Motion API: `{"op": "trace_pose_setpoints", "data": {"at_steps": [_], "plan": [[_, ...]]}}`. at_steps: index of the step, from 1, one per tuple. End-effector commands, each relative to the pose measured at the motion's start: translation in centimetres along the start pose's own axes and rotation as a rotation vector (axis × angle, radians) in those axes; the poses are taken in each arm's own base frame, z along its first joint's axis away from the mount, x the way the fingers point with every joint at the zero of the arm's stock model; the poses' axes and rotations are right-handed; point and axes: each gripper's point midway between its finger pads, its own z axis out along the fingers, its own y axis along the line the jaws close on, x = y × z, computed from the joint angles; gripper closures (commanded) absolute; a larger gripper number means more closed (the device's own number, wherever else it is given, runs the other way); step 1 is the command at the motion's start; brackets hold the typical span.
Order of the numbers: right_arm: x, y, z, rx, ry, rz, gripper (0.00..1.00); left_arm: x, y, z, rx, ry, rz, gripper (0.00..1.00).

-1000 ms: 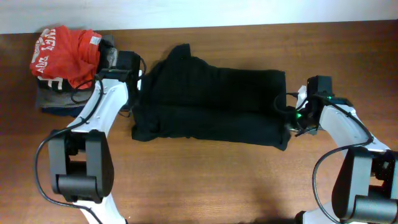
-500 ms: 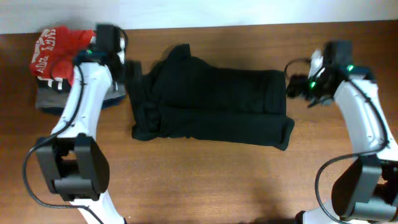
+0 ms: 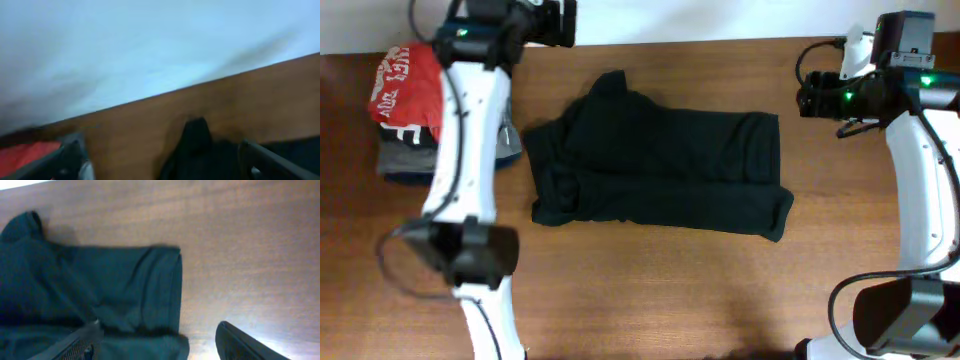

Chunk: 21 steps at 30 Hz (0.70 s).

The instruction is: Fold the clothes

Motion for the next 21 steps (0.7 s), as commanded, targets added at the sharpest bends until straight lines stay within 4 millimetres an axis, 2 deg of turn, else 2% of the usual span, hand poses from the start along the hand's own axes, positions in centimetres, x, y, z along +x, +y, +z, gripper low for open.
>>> {"op": "trace_pose_setpoints", "data": {"at_steps": [1,4,8,11,12,17,21], "plan": [[0.3,1.4,-0.7,-0.034,0.013,-0.048,0.24,4.8,-0.7,8.1,0.052,0.114,0.015,0.01],[1.0,1.8,-0.6,-0.034,0.042,-0.054,0.25,8.0,-1.8,12.3,0.111,0.165,0.008,0.01],[1.5,1.9,-0.4,-0.035,0.06,-0.053,0.26,10.6,-2.7,15.6,0.126,0.194,0.013,0.01],[2.1,1.7,-0.3,-0.032,0.081,-0.049,0.26,11.8,-3.8,17.3,0.146,0.2,0.02,0.01],[2.5,1.7,-0.1,-0.031,0.094,-0.047,0.26,12.7,-4.8,18.2,0.165,0.212,0.026,0.02],[2.9,1.3,0.2,-0.013,0.112,-0.048,0.27,15.6,-7.9,20.1,0.211,0.264,0.075,0.02],[2.9,1.2,0.2,-0.007,0.113,-0.053,0.27,17.2,-9.2,21.1,0.206,0.292,0.107,0.04]]}}
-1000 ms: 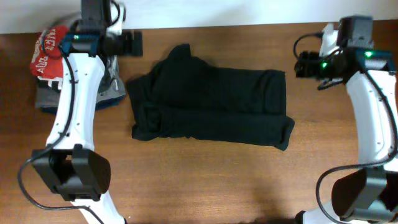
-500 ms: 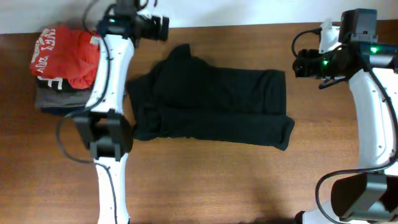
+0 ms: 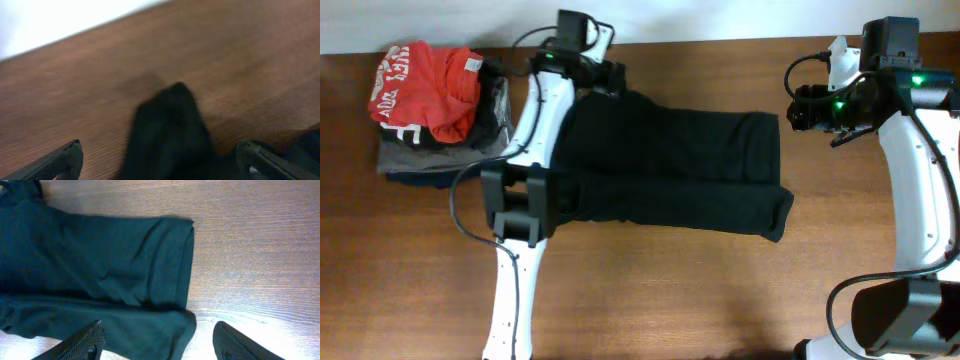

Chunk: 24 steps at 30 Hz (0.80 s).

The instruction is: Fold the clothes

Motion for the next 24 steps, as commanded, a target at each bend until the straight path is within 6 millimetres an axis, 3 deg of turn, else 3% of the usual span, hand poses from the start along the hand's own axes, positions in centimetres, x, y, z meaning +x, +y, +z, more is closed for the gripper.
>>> {"op": "trace_pose_setpoints", "data": {"at_steps": [1,6,11,14,18,24], "plan": [[0.3,-0.1,0.1,0.017,0.011,-0.016,0.27,1.2,-1.2,2.1,0.01,0.025,0.048,0.05],[0.4,-0.1,0.2,0.017,0.013,-0.022,0.27,1.8,0.1,2.9,-0.05,0.034,0.046,0.09],[0.4,-0.2,0.5,0.017,0.022,-0.02,0.27,1.1,1.6,2.8,-0.114,0.005,0.022,0.17],[0.6,-0.3,1.1,0.016,0.036,-0.018,0.27,0.6,1.7,2.8,-0.116,-0.012,0.023,0.23],[0.8,-0.5,2.2,0.015,0.063,-0.013,0.29,0.5,1.3,2.9,-0.113,-0.015,0.028,0.39],[0.5,-0.6,2.4,0.015,0.054,-0.014,0.32,0.7,1.1,3.1,-0.109,-0.012,0.03,0.43]]}}
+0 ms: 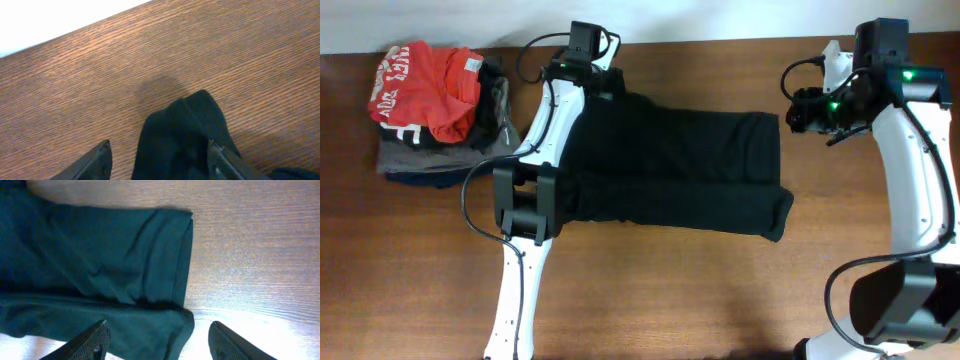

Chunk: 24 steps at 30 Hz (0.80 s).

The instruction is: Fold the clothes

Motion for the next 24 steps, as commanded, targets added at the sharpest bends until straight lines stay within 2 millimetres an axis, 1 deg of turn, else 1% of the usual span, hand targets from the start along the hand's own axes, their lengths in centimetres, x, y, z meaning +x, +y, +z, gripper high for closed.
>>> {"op": "trace_pose_setpoints", "data": {"at_steps": [1,3,4,5,6,8,10,14,16,18,22,24], "plan": [[0.0,0.0,0.3,0.007,0.0,-0.011,0.32,-0.2,-0.4,0.4,0.004,-0.01,0.011,0.44],[0.0,0.0,0.3,0.007,0.001,-0.011,0.32,-0.2,-0.8,0.5,0.029,-0.012,0.011,0.48],[0.0,0.0,0.3,0.007,0.002,-0.011,0.32,-0.2,-1.0,0.5,0.038,-0.013,0.011,0.53],[0.1,0.0,0.3,0.006,0.003,-0.011,0.32,-0.2,-1.1,0.5,0.046,-0.014,0.011,0.6],[0.1,0.0,0.3,0.006,0.004,-0.011,0.32,-0.2,-1.1,0.5,0.047,-0.014,0.011,0.65],[0.2,0.0,0.3,0.006,0.007,-0.01,0.32,-0.2,-1.2,0.5,0.048,-0.013,0.011,0.84],[0.2,0.0,0.3,0.006,0.007,-0.01,0.32,-0.2,-1.0,0.4,0.046,-0.013,0.01,0.99],[0.1,0.0,0.3,0.006,0.005,-0.011,0.32,0.0,-0.2,0.1,0.038,-0.001,0.0,0.99],[-0.1,0.0,0.3,0.007,-0.003,-0.012,0.32,-0.4,0.2,-0.6,0.033,-0.001,-0.005,0.99],[-0.3,0.0,0.3,0.007,-0.012,-0.014,0.32,-1.4,0.7,-1.8,0.027,-0.01,-0.009,1.0],[-1.0,0.0,0.3,0.008,-0.038,-0.018,0.32,-3.9,1.6,-5.8,-0.016,-0.035,-0.009,1.0],[-1.4,0.0,0.3,0.009,-0.054,-0.021,0.32,-5.0,2.0,-8.3,-0.042,-0.044,-0.009,0.99]]}}
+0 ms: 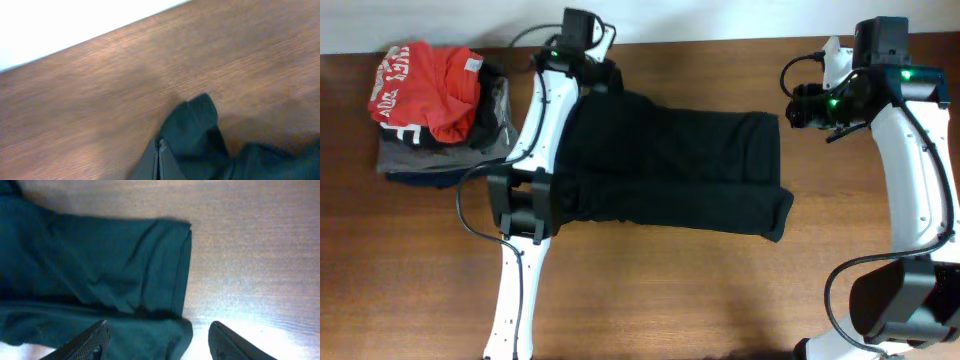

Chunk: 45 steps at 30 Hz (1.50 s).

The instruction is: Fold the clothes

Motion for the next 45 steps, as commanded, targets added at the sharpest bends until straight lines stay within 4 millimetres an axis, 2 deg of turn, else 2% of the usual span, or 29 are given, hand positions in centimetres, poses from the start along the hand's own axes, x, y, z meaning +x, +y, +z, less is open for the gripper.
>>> {"op": "trace_pose_setpoints", "data": {"at_steps": [1,2,5,7,10,12,14,18,26,32,36,39,42,45], "plan": [[-0.4,0.0,0.2,0.007,-0.017,-0.011,0.32,-3.5,1.2,-4.9,-0.059,-0.083,0.006,0.99],[-0.7,0.0,0.2,0.007,-0.029,-0.013,0.32,-3.8,1.2,-6.4,-0.061,-0.087,0.006,0.99],[-1.4,0.0,1.0,-0.001,-0.048,-0.017,0.32,-3.9,0.9,-9.0,-0.058,-0.078,0.007,1.0],[-1.9,-0.1,2.9,-0.016,-0.041,-0.016,0.32,-2.9,0.6,-9.8,-0.052,-0.039,-0.003,0.99],[-1.9,-0.5,5.8,-0.024,-0.011,-0.01,0.32,-1.3,0.4,-9.7,-0.043,0.026,-0.035,0.99],[-1.6,-1.0,8.5,-0.027,0.018,-0.004,0.32,-0.1,0.6,-9.7,-0.052,0.074,-0.037,0.99],[-1.3,-1.2,11.5,-0.041,0.045,0.001,0.32,0.5,1.0,-9.8,-0.084,0.103,-0.035,1.0],[-0.8,-1.8,15.9,-0.054,0.071,0.007,0.33,1.2,1.0,-9.9,-0.083,0.128,-0.035,0.99],[-0.5,-2.2,20.3,-0.062,0.069,0.001,0.33,1.5,1.3,-10.0,-0.109,0.14,-0.09,1.0],[0.0,-1.1,23.8,-0.076,0.067,-0.027,0.33,1.7,1.5,-10.0,-0.123,0.148,-0.112,0.99],[-0.5,-0.4,24.6,-0.079,0.04,-0.044,0.34,2.2,1.6,-10.1,-0.131,0.167,-0.116,0.99],[-0.6,0.0,25.2,-0.082,0.03,-0.054,0.49,2.2,1.5,-10.1,-0.129,0.169,-0.115,0.99],[-0.5,0.1,25.4,-0.083,0.034,-0.055,0.81,2.2,1.6,-10.1,-0.131,0.167,-0.116,0.99],[-1.0,-0.2,25.1,-0.081,0.024,-0.052,0.93,1.9,1.8,-10.1,-0.138,0.157,-0.116,0.99]]}}
